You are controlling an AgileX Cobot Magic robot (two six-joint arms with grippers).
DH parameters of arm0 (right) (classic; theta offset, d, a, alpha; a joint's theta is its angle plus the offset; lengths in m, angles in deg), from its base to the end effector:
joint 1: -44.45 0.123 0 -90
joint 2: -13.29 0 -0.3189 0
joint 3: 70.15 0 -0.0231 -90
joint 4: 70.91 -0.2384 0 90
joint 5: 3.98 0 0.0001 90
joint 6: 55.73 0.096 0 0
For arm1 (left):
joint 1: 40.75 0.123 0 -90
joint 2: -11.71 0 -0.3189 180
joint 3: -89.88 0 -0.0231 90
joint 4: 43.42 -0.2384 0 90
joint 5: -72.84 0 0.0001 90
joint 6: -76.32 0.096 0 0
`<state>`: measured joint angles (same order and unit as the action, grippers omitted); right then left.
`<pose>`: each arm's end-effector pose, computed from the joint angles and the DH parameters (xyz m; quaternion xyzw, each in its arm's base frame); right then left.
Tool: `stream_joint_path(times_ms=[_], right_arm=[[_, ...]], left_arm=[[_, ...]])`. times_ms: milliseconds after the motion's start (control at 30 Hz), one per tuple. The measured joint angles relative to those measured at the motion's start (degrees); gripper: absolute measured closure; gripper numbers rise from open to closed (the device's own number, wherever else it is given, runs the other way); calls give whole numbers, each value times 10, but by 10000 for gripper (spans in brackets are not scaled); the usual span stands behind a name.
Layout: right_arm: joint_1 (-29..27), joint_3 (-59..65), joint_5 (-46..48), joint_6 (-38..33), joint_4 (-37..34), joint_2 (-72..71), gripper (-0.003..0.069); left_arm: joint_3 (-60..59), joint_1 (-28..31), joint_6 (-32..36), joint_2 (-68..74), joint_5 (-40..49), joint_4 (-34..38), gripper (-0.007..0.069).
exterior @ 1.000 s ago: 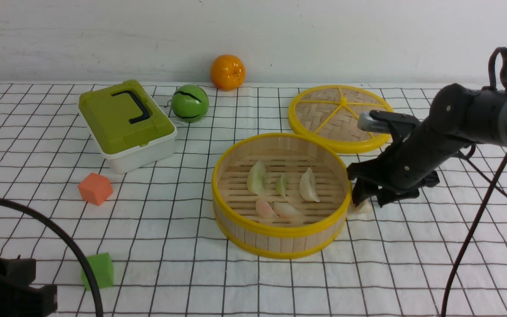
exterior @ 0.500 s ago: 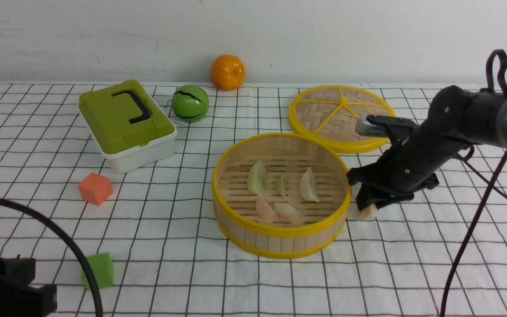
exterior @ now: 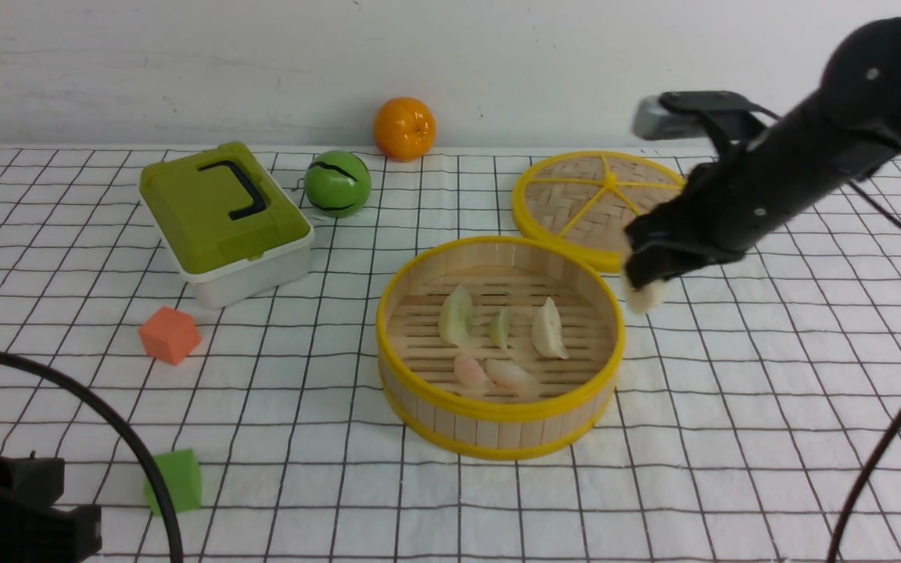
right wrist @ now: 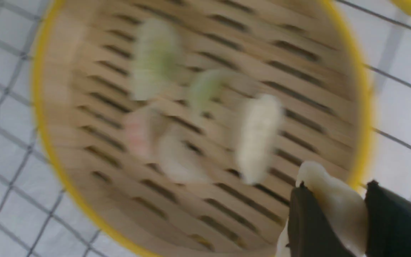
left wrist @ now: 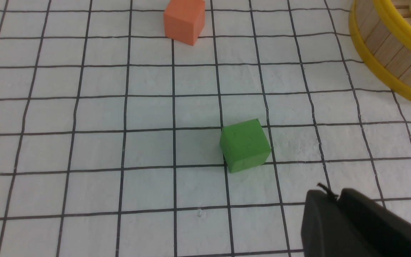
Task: Put the dumplings into the steamer on the table with the white tablecloth.
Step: 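Place the dumpling in the bamboo steamer basket with the right gripper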
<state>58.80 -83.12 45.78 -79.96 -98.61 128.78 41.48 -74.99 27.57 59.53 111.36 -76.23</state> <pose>0.3998 0.1375 0.3049 -0.2110 0.9249 0.1936 0.2502 0.0964 -0.0264 0.2983 0.0234 0.8956 -0.0593 0.4404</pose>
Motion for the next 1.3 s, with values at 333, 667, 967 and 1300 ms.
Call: stream_joint_path(times_ms=[333,667,967,1300], right_arm=[[83,0,-53,-79,-5,76,459],[78,0,-57,-77,2,78,459],[76,-1,-57,-74,1,69,459],[75,-7,-64,-104,29,86,461]], left_arm=[[0,0,0,0,-1,0,566],[0,0,0,0,-1,0,560],[0,0,0,0,-1,0,557],[0,0,0,0,-1,-2,551]])
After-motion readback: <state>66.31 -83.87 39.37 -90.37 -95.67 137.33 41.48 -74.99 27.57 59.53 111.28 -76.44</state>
